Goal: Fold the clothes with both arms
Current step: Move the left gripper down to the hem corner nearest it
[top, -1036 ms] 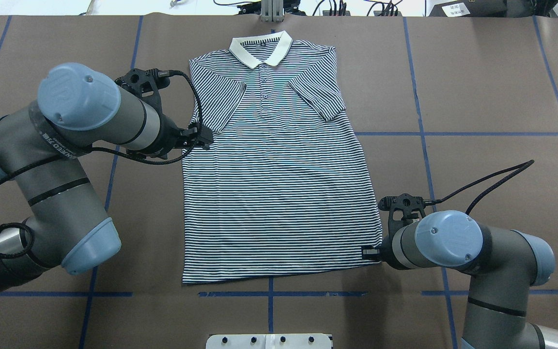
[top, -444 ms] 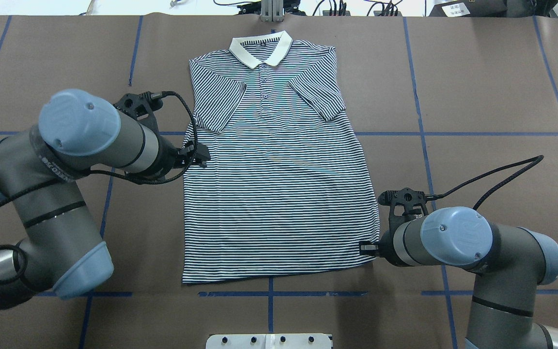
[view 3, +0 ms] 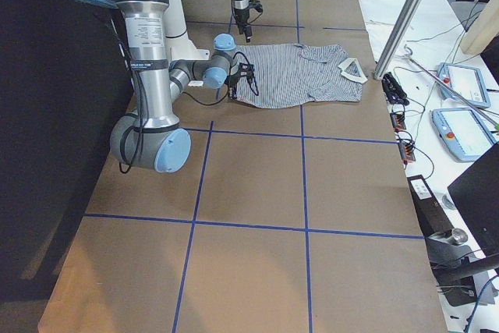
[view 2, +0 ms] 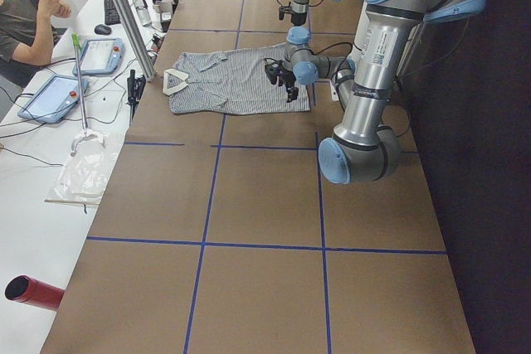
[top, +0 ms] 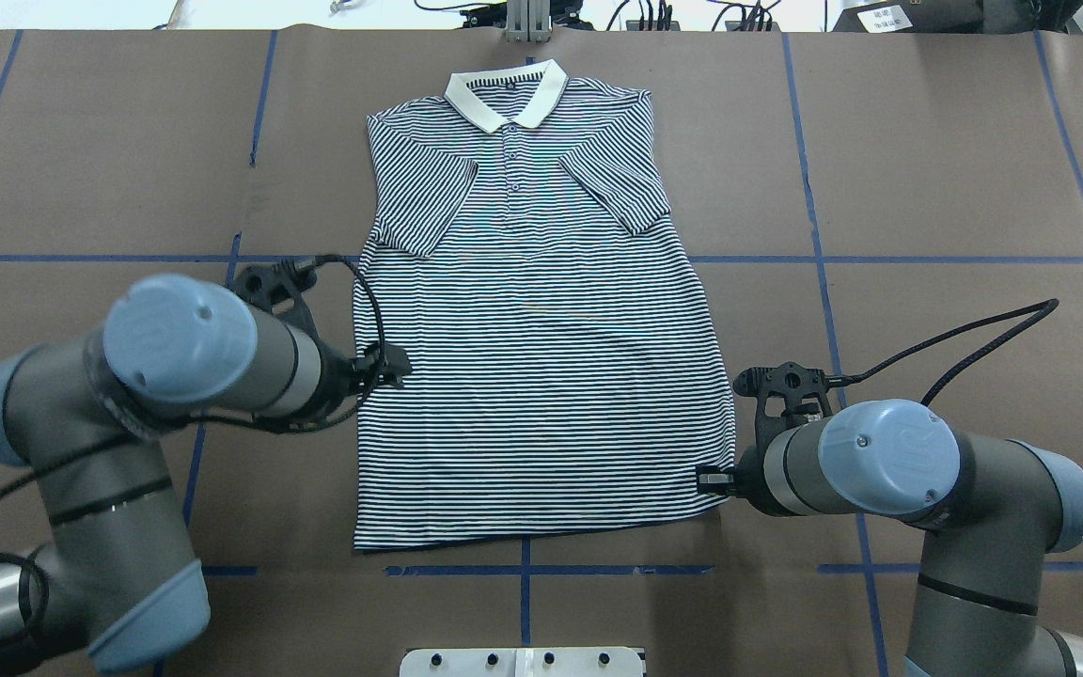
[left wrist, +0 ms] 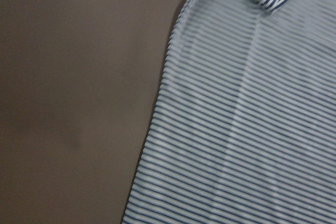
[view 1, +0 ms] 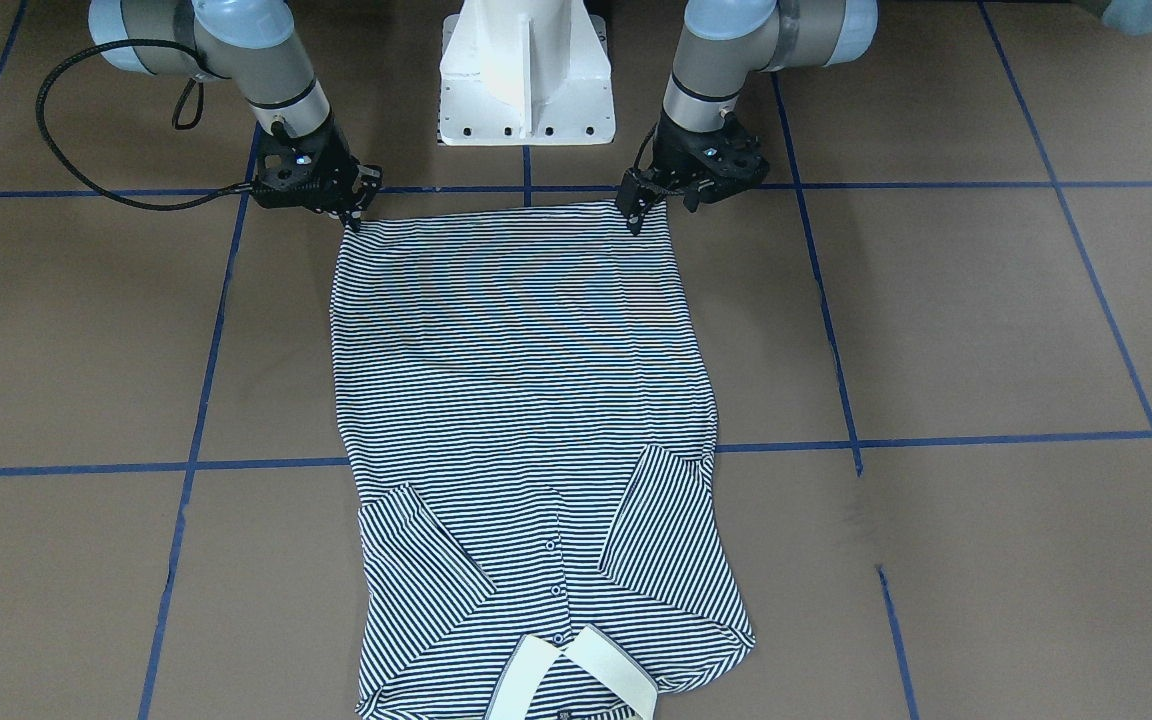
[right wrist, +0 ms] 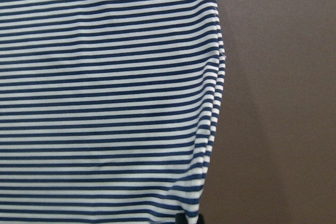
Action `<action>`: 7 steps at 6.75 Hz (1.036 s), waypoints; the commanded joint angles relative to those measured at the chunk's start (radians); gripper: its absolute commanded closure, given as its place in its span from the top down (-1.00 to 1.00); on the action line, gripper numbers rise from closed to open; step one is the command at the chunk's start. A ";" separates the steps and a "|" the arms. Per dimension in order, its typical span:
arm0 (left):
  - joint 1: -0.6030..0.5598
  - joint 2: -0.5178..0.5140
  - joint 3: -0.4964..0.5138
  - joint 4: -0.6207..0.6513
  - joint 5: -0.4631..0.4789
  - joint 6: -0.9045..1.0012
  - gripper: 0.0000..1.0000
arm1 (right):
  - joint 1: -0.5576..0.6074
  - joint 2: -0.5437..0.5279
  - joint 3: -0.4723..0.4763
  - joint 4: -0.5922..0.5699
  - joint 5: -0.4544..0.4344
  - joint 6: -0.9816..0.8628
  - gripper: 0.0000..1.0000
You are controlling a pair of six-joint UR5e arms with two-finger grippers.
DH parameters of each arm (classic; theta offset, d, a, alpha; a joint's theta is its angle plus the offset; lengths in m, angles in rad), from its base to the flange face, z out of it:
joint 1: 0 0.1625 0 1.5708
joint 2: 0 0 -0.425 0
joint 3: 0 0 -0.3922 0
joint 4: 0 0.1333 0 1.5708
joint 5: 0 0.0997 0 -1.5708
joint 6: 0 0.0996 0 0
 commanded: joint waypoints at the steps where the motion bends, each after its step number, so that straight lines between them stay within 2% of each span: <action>1: 0.083 0.006 0.004 0.021 0.042 -0.086 0.95 | 0.001 0.000 0.002 0.003 0.000 0.002 -1.00; 6: 0.096 0.007 0.046 0.055 0.060 -0.087 0.87 | 0.001 0.000 0.009 0.003 0.003 0.002 -1.00; 7: 0.096 0.006 0.047 0.055 0.058 -0.087 0.76 | 0.001 0.000 0.009 0.003 0.002 0.002 -1.00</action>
